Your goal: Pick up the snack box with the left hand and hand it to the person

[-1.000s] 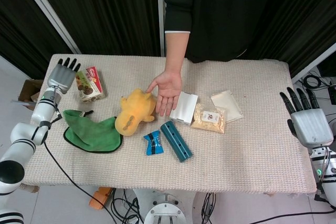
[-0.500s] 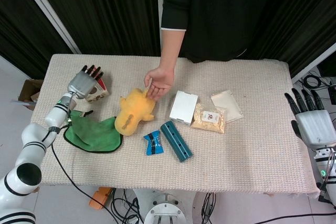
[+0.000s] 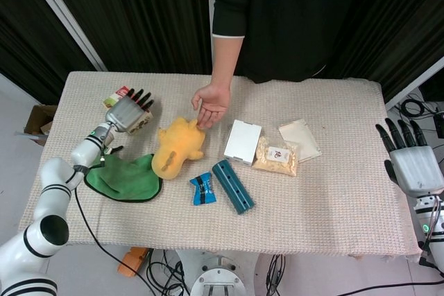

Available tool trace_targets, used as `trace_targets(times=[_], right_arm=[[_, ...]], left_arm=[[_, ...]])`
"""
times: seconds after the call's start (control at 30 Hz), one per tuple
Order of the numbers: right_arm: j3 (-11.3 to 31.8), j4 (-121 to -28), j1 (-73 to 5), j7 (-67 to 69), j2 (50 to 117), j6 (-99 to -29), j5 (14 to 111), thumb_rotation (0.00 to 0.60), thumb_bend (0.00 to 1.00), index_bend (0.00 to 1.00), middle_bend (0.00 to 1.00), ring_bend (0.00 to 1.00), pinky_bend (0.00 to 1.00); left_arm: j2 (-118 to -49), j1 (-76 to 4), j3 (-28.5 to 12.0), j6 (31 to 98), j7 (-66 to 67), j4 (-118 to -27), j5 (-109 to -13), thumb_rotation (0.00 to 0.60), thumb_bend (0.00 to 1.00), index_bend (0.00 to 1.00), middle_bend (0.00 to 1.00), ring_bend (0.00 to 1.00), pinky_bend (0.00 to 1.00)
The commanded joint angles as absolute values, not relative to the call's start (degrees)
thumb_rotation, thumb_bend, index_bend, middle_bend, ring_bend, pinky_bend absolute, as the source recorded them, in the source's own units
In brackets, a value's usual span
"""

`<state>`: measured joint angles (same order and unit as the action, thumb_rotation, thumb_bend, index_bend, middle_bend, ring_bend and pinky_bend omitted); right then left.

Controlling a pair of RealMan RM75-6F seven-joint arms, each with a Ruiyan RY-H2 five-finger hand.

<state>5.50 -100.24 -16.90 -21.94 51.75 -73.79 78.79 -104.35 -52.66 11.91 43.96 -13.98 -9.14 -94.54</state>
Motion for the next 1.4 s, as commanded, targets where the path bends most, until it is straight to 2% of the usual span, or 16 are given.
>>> trace_targets(times=[0.03, 0.13, 0.27, 0.33, 0.4, 0.5, 0.57, 0.7, 1.0, 1.23, 1.4], right_arm=[[5.39, -100.32, -16.80, -22.18, 51.65, -73.48, 78.36, 0.600, 0.37, 0.00, 0.00, 0.00, 0.00], [5.42, -100.21, -16.68, -21.86, 51.61, -73.48, 78.23, 0.600, 0.37, 0.00, 0.00, 0.00, 0.00], [5.50, -100.21, -16.55, -21.49, 51.37, -73.77, 78.58, 0.600, 0.37, 0.00, 0.00, 0.00, 0.00], [5.50, -100.26, -16.49, -21.44, 51.26, -73.85, 78.73, 0.600, 0.37, 0.00, 0.00, 0.00, 0.00], [5.49, -100.30, -16.46, -21.42, 51.24, -73.82, 78.75, 0.600, 0.37, 0.00, 0.00, 0.00, 0.00], [5.48, -100.26, -16.49, -21.44, 51.30, -73.66, 78.72, 0.600, 0.37, 0.00, 0.00, 0.00, 0.00], [5.51, -100.25, -16.52, -21.50, 51.37, -73.56, 78.65, 0.600, 0.37, 0.00, 0.00, 0.00, 0.00], [5.60, -100.12, -16.60, -21.46, 51.47, -73.34, 78.46, 0.600, 0.37, 0.00, 0.00, 0.00, 0.00], [5.88, -100.12, -16.55, -20.94, 51.14, -73.63, 78.68, 0.600, 0.37, 0.00, 0.00, 0.00, 0.00], [6.50, -100.24, -16.68, -19.55, 51.08, -74.43, 79.49, 0.600, 0.37, 0.00, 0.00, 0.00, 0.00], [6.41, -99.98, -16.38, -18.72, 51.41, -75.06, 80.24, 0.600, 0.37, 0.00, 0.00, 0.00, 0.00]], left_arm=[[-104.91, -53.97, 11.44, 40.92, -13.36, -8.40, -94.49, 0.600, 0.00, 0.00, 0.00, 0.02, 0.15], [-104.89, -54.60, 10.99, 37.40, -12.64, -8.33, -94.21, 0.600, 0.00, 0.00, 0.01, 0.02, 0.15], [-104.62, -55.21, 10.31, 31.23, -10.65, -8.35, -93.57, 0.600, 0.01, 0.00, 0.10, 0.02, 0.15], [-104.44, -55.19, 9.70, 30.40, -9.91, -8.72, -93.09, 0.600, 0.04, 0.00, 0.17, 0.02, 0.15], [-104.27, -54.90, 9.28, 30.67, -9.28, -8.99, -92.82, 0.600, 0.09, 0.05, 0.24, 0.02, 0.15], [-104.28, -54.51, 8.60, 32.14, -7.88, -9.02, -92.46, 0.600, 0.18, 0.21, 0.34, 0.05, 0.16], [-104.25, -54.31, 8.16, 33.48, -7.39, -9.28, -92.27, 0.600, 0.24, 0.29, 0.41, 0.09, 0.17], [-104.24, -53.98, 6.96, 36.15, -7.38, -9.64, -91.55, 0.600, 0.31, 0.37, 0.48, 0.15, 0.21], [-101.40, -53.38, 5.29, 43.29, -7.50, -10.46, -90.95, 0.600, 0.37, 0.42, 0.52, 0.20, 0.23], [-92.49, -52.21, 2.58, 53.32, -4.89, -14.48, -89.36, 0.600, 0.37, 0.43, 0.53, 0.22, 0.23], [-83.63, -50.35, -1.59, 64.89, -2.71, -27.65, -87.00, 0.600, 0.37, 0.44, 0.54, 0.24, 0.23]])
